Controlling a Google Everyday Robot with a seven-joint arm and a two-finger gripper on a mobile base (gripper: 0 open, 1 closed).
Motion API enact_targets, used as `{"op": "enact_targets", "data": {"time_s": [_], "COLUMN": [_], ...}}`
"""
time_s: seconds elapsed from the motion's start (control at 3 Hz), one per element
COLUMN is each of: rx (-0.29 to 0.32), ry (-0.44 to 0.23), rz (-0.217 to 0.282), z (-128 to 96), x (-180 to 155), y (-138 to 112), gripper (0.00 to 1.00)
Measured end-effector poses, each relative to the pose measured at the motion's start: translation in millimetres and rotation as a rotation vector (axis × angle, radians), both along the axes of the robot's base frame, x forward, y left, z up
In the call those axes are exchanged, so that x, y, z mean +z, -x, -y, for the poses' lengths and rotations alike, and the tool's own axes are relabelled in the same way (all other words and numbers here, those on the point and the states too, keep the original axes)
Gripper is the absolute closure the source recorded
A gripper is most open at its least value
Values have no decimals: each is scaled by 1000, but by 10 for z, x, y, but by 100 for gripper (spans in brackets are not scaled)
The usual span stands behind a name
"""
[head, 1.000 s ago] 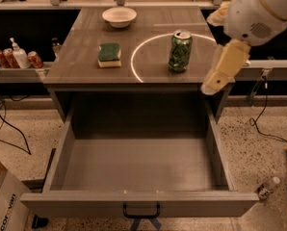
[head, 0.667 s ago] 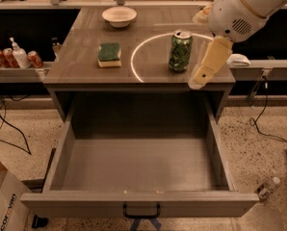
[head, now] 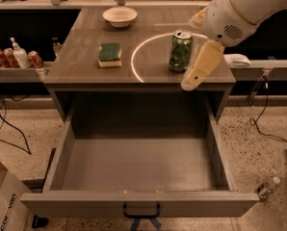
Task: Place sponge into top drawer
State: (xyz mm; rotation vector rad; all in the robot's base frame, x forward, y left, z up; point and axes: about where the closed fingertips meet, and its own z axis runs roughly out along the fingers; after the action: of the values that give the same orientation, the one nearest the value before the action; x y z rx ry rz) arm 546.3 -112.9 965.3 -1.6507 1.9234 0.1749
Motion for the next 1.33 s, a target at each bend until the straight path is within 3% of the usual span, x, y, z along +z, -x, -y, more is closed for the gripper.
{"op": "enact_targets", "data": {"time_s": [0.67, 1.0, 1.33], "rx": [30, 56, 71], "ry": [-163, -195, -260], "rz": [29, 21, -1], "z": [-675, -960, -1343], "x": [-321, -419, -648], "y": [-588, -796, -1155], "gripper": [0, 0, 0]}}
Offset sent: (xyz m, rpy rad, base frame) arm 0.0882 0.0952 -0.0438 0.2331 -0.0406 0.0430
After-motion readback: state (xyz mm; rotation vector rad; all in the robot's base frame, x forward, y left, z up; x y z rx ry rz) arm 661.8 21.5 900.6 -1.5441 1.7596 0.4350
